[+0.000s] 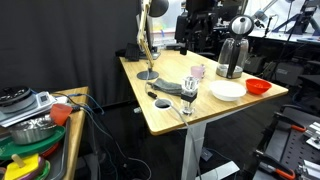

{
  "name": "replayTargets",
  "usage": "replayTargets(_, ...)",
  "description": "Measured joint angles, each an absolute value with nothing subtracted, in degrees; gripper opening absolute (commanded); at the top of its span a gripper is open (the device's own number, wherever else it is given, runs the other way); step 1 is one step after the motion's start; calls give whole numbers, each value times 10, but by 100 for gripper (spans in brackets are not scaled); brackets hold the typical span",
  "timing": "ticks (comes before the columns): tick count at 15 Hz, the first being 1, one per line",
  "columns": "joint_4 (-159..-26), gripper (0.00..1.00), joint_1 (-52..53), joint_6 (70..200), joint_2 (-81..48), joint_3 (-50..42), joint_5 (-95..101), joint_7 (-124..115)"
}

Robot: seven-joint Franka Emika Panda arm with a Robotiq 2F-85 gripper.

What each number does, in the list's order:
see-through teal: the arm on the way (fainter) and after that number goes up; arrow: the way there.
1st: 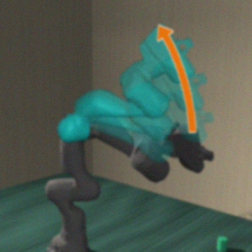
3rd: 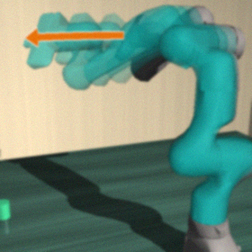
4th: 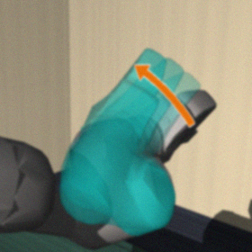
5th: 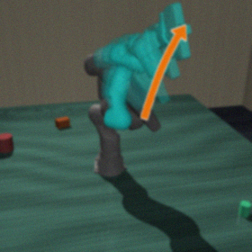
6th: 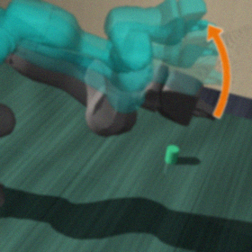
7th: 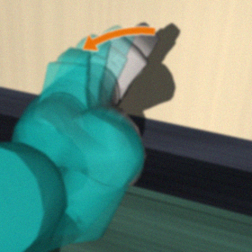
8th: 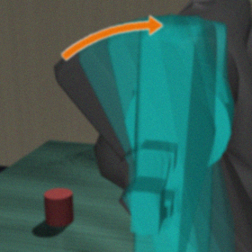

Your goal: Move the glass object backwards

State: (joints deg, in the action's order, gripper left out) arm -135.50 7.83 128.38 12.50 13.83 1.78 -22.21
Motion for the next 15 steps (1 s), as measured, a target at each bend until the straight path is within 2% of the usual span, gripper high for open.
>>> replayTargets(7,-1359,100,82,1286,116,139,15,-221)
replayTargets(15,-1364,100,90,1319,45,138,23,-221)
